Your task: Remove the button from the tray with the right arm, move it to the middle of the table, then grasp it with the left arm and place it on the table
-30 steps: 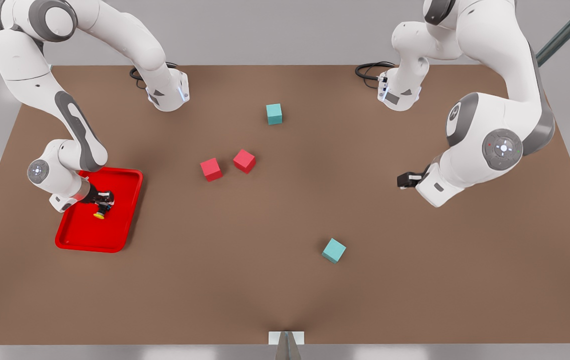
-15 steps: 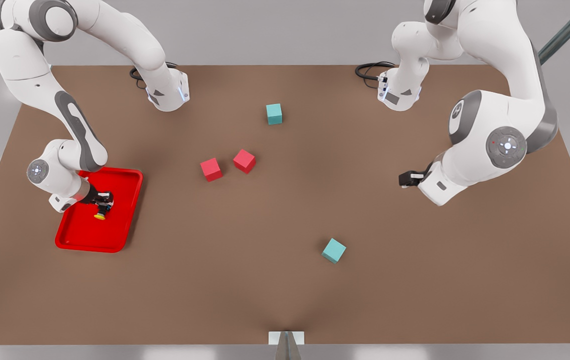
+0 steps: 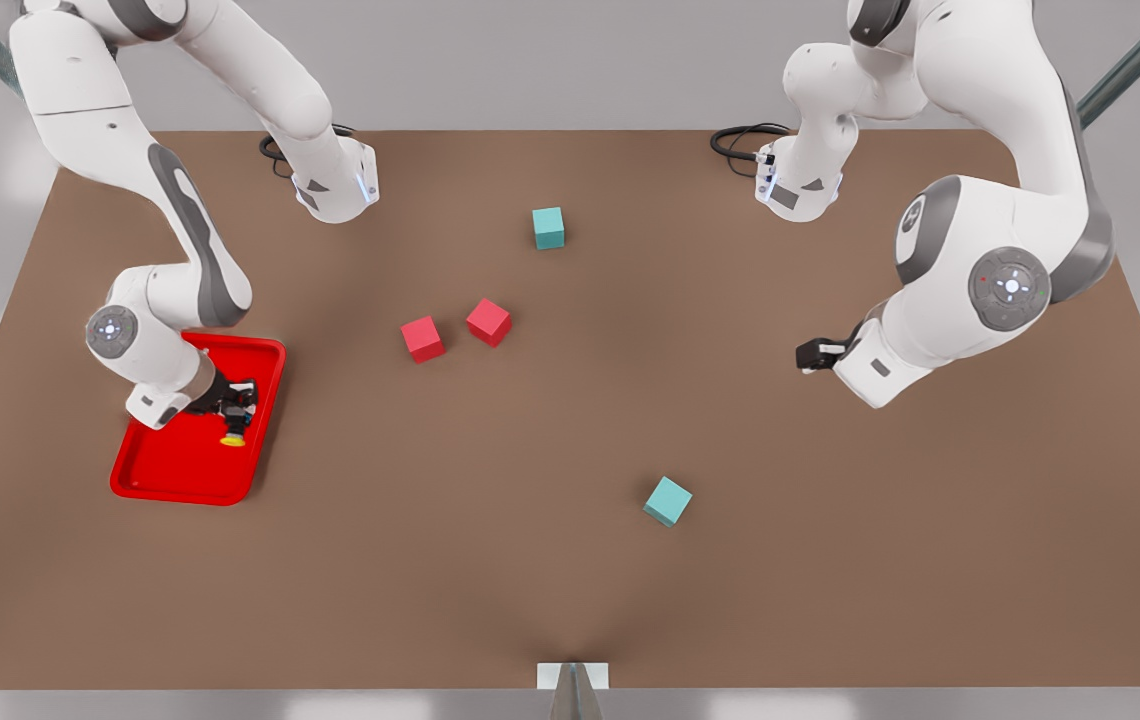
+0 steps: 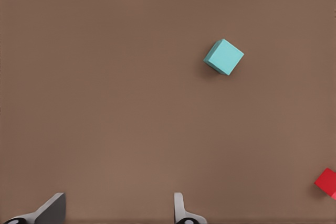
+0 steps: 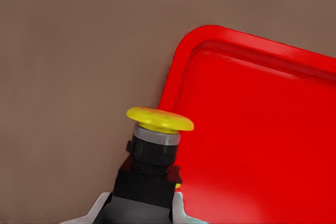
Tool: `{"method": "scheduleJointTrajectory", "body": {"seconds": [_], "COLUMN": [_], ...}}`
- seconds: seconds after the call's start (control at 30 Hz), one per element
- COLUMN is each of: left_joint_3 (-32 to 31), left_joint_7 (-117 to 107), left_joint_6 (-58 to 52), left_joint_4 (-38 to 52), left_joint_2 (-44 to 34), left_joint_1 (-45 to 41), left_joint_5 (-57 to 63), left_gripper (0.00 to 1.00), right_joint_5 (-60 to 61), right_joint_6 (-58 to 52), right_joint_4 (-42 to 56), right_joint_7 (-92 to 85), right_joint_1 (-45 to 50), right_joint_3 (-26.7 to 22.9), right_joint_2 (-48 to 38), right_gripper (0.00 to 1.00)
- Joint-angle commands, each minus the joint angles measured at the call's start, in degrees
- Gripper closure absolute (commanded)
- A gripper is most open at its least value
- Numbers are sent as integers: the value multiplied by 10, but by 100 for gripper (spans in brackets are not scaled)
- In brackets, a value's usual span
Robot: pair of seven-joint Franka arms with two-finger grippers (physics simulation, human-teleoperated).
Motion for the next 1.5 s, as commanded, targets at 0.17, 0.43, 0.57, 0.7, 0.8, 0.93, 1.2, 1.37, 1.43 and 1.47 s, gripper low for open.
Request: {"method": "scheduleJointTrajectory", "body": {"seconds": [0.17,0.43,0.57,0.7,0.8,0.93,1.2,1.37,1.43,1.47], "left_joint_3": [1,1,1,1,1,-5,4,-4,-6,-7], "left_joint_7": [1,1,1,1,-47,22,48,12,-13,-15], "left_joint_6": [-1,-1,-1,0,-1,-153,-148,-69,-49,-49], "left_joint_4": [0,0,0,0,2,130,133,137,139,139], "left_joint_2": [0,-1,0,2,9,123,157,181,207,215], "left_joint_1": [2,2,2,2,-25,-50,-86,-142,-175,-183], "left_joint_5": [2,3,3,4,-1,-6,-2,-7,-7,-11], "left_gripper": [0,0,0,0,0,0,1,1,1,1], "right_joint_5": [160,266,373,445,459,460,442,250,171,170], "right_joint_6": [-136,-235,-253,-268,-277,-277,-308,-297,-301,-307], "right_joint_4": [122,465,540,610,647,672,590,358,355,358], "right_joint_7": [388,525,534,579,596,604,559,284,156,96], "right_joint_1": [329,786,907,992,1006,1013,956,674,491,449], "right_joint_3": [-70,-405,-492,-559,-577,-585,-583,-472,-407,-408], "right_joint_2": [4,223,272,322,378,408,295,105,76,65], "right_gripper": [54,54,54,54,54,0,0,0,0,0]}}
